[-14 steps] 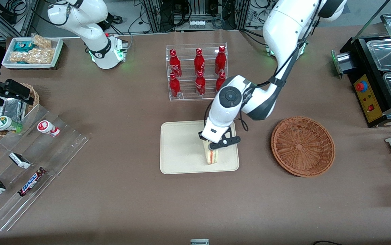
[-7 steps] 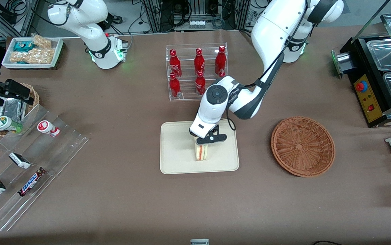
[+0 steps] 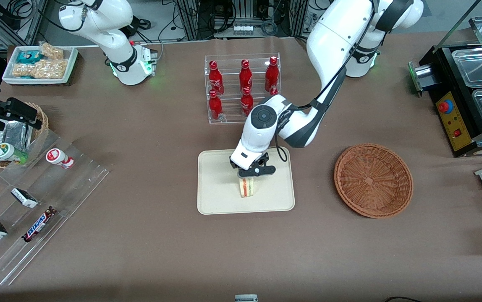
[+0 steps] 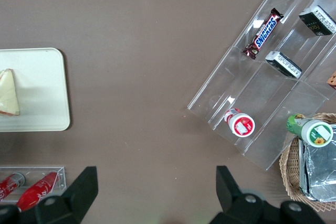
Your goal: Place sandwich from basket to tray
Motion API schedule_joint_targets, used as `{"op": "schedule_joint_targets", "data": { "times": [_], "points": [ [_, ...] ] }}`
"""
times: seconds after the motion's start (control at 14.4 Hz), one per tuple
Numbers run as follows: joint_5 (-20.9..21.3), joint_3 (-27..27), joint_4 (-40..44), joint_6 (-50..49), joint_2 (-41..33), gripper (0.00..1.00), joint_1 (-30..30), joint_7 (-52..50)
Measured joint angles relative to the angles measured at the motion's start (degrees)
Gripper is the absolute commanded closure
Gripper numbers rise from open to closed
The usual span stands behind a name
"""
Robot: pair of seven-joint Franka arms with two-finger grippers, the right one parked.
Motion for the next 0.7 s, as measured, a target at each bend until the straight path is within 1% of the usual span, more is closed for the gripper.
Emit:
{"op": "schedule_joint_targets", "data": {
  "times": [0.14,0.42,0.56,0.7],
  "points": [
    [0.0,0.8,1.3,-2.6,-3.0,0.0,0.1,0.0],
    [0.0,2.9,2.6,-16.1,-12.1,0.0,2.2,0.1],
    [0.1,3.2,2.6,-19.9,-14.5,0.0,3.8,0.3],
    [0.1,3.3,2.1,-20.9,-15.2,0.0,5.7,0.3]
  ]
}}
